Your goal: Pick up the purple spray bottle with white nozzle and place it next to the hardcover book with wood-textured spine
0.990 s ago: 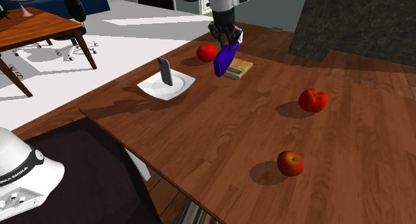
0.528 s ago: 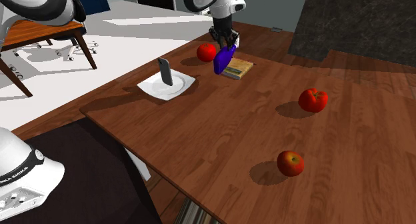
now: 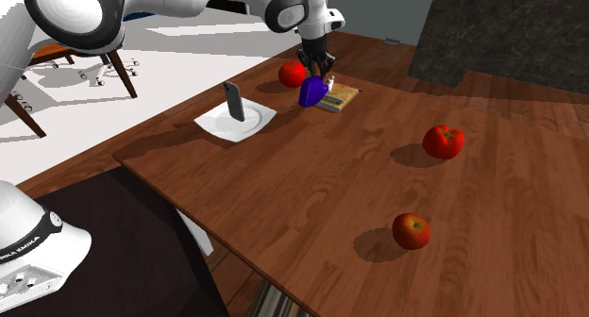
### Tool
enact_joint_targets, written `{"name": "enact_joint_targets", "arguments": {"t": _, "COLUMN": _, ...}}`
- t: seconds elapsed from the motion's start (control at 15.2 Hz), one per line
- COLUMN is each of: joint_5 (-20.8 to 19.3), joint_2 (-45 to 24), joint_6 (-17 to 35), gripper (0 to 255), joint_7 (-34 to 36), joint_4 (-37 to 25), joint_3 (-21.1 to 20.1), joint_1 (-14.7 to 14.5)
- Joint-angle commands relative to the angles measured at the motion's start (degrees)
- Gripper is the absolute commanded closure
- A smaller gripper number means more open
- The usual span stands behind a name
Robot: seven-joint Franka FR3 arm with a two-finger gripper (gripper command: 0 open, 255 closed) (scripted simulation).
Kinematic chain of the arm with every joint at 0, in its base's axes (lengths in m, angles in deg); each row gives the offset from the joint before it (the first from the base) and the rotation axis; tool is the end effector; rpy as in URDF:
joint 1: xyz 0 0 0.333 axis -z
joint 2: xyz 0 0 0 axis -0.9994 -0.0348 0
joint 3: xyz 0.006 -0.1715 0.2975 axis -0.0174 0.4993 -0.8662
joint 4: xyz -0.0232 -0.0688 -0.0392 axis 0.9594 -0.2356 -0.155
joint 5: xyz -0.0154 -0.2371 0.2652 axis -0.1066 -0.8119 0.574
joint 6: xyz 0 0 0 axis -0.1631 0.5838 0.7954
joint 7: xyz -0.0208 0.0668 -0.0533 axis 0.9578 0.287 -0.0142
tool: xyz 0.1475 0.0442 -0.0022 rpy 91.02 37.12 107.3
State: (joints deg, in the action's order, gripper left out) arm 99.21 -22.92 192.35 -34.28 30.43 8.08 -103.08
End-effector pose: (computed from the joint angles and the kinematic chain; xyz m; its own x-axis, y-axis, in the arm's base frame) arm 0.8043 0.0346 0.3471 0.8689 0.3447 0.3553 0.3731 -0.9277 -0.0125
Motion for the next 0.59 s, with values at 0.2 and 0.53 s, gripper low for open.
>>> {"name": "enact_joint_targets", "arguments": {"t": 0.2, "joint_5": 0.7, "joint_2": -1.2, "joint_6": 2.9, "gripper": 255, "joint_7": -1.0, "joint_4": 1.7, "joint_3": -0.6, "joint_1": -0.2}}
{"name": "enact_joint_targets", "arguments": {"t": 0.53, "joint_5": 1.5, "joint_2": -2.7, "joint_6": 5.5, "gripper": 255, "joint_7": -2.0, "joint_4": 3.0, "joint_3": -1.2, "joint_1": -0.2}}
